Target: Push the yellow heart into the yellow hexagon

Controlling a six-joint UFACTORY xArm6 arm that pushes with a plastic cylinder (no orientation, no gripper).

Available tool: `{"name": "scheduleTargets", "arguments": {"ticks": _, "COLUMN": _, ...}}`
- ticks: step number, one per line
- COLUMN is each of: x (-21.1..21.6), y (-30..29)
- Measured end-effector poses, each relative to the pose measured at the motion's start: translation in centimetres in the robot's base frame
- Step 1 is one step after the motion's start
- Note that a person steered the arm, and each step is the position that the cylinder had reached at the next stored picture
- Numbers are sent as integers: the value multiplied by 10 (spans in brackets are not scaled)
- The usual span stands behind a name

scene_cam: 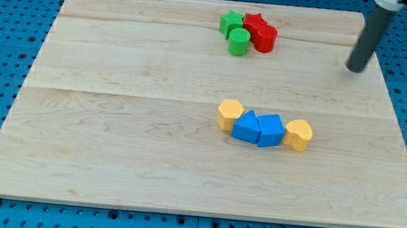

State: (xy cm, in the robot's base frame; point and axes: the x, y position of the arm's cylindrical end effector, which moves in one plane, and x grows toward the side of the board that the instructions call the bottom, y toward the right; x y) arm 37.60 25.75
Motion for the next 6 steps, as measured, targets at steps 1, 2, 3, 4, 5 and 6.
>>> {"name": "scheduleTargets", "arguments": {"ticks": 1, "x": 139, "y": 4}}
{"name": "scheduleTargets", "arguments": {"ticks": 2, "x": 174, "y": -83}}
{"name": "scheduleTargets", "arguments": {"ticks": 3, "x": 132, "y": -107}}
{"name": "scheduleTargets", "arguments": {"ticks": 4, "x": 112, "y": -78}}
{"name": "scheduleTargets", "arguments": {"ticks": 5, "x": 99, "y": -154}}
{"name": "scheduleTargets", "arguments": {"ticks": 6, "x": 133, "y": -108}}
